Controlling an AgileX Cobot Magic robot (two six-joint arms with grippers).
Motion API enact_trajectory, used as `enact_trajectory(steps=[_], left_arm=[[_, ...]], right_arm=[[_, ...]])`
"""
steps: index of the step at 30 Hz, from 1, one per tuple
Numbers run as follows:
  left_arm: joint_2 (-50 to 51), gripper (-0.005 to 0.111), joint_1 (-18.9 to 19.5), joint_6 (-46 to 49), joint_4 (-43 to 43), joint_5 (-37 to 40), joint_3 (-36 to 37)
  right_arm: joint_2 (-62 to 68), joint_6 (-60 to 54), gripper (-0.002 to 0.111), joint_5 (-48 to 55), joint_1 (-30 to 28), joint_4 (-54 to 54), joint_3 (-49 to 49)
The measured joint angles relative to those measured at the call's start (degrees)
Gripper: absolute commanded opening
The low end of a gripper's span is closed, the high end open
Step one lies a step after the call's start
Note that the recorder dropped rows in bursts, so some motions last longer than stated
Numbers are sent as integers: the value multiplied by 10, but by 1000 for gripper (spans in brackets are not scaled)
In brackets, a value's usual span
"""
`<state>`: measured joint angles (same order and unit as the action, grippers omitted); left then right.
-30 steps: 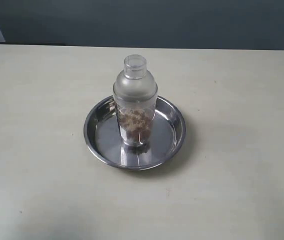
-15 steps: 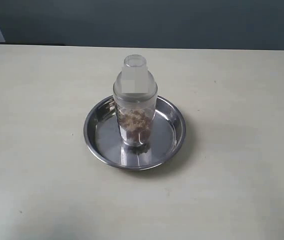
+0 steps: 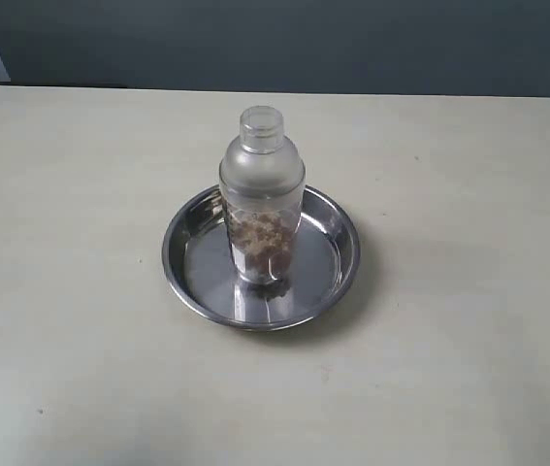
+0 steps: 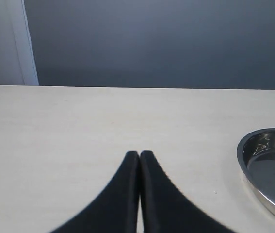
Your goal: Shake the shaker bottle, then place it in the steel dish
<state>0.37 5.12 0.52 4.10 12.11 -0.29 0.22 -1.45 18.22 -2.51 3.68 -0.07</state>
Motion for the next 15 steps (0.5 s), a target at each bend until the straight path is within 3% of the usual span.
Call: enact_trajectory(steps=[15], left_arm=[[0,1,0,0,-7,0,0]], right_arm=[[0,0,-1,0,0,0,0]])
